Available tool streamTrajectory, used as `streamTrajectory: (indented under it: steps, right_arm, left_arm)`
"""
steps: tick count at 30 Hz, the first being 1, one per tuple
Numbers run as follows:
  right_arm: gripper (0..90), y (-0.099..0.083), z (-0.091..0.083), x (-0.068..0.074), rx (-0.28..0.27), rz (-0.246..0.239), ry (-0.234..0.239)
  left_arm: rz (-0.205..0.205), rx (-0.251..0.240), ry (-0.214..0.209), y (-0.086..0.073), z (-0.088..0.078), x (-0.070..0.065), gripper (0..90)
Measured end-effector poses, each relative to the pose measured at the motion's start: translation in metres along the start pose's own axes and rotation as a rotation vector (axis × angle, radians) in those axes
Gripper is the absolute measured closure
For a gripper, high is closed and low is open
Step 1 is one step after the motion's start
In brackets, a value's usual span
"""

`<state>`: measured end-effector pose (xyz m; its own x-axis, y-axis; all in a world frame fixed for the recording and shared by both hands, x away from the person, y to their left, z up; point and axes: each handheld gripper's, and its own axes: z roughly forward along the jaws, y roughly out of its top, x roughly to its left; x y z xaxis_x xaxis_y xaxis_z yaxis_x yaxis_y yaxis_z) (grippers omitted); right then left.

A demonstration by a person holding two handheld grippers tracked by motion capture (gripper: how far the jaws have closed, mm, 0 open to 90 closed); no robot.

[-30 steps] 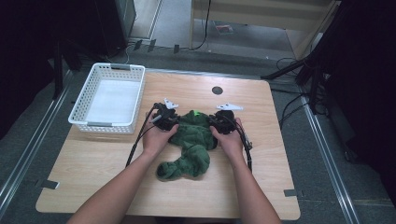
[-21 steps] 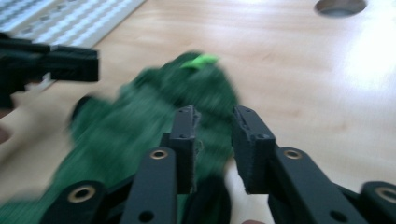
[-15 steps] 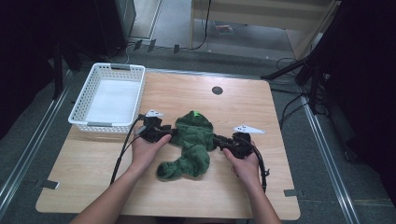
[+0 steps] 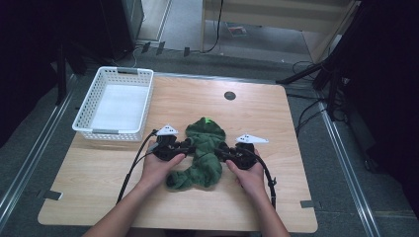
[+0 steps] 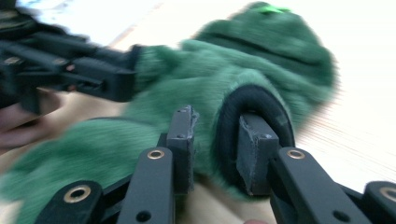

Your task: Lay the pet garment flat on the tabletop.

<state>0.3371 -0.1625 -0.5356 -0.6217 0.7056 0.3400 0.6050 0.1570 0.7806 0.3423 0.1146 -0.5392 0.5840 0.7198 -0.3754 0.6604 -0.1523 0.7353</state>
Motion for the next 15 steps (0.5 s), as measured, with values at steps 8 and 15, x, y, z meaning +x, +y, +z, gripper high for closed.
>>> streamTrajectory:
  steps: [8, 15]
  right_arm:
    - [86.7, 0.003, -0.005, -0.01, -0.014, 0.067, -0.072]
    - [86.9, 0.017, -0.017, -0.007, -0.093, 0.068, -0.084]
  left_arm:
    - [-0.045, 0.01, 0.038, 0.005, -0.009, 0.013, 88.1]
    - [-0.064, 0.048, 0.076, 0.013, -0.015, 0.021, 88.5]
